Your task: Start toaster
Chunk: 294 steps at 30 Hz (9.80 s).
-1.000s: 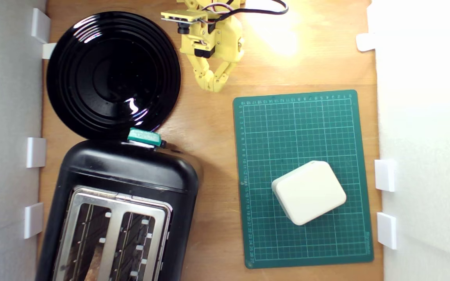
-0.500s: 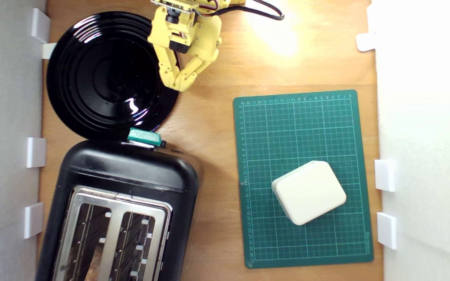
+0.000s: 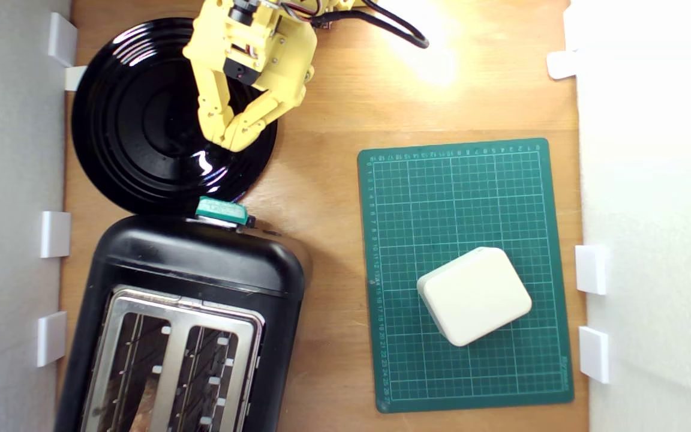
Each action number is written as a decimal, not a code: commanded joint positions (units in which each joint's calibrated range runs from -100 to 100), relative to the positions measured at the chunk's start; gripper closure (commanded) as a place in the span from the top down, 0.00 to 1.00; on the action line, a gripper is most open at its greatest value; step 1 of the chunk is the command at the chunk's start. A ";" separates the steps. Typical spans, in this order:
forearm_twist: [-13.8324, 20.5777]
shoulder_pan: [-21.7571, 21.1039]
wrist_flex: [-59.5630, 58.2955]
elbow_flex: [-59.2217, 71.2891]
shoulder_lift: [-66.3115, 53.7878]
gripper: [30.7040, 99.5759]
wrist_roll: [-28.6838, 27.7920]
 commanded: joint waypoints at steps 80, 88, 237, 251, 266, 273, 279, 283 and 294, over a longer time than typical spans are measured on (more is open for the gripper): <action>-10.57 1.77 -1.08 -35.79 33.50 0.01 1.67; -10.85 1.30 -2.28 -32.52 35.58 0.01 1.46; -9.06 5.11 -12.73 -19.25 28.42 0.01 -1.11; -9.16 0.50 -12.73 -8.25 5.19 0.01 -1.32; -18.07 -5.13 -12.73 26.64 -29.12 0.01 -2.84; -25.11 -5.13 -12.73 39.00 -39.36 0.01 -2.89; -26.51 -5.21 -12.73 46.36 -45.77 0.01 -6.25; -26.23 -6.88 -12.64 47.72 -46.19 0.01 -8.40; -25.48 -7.75 -7.25 51.17 -46.27 0.01 -13.06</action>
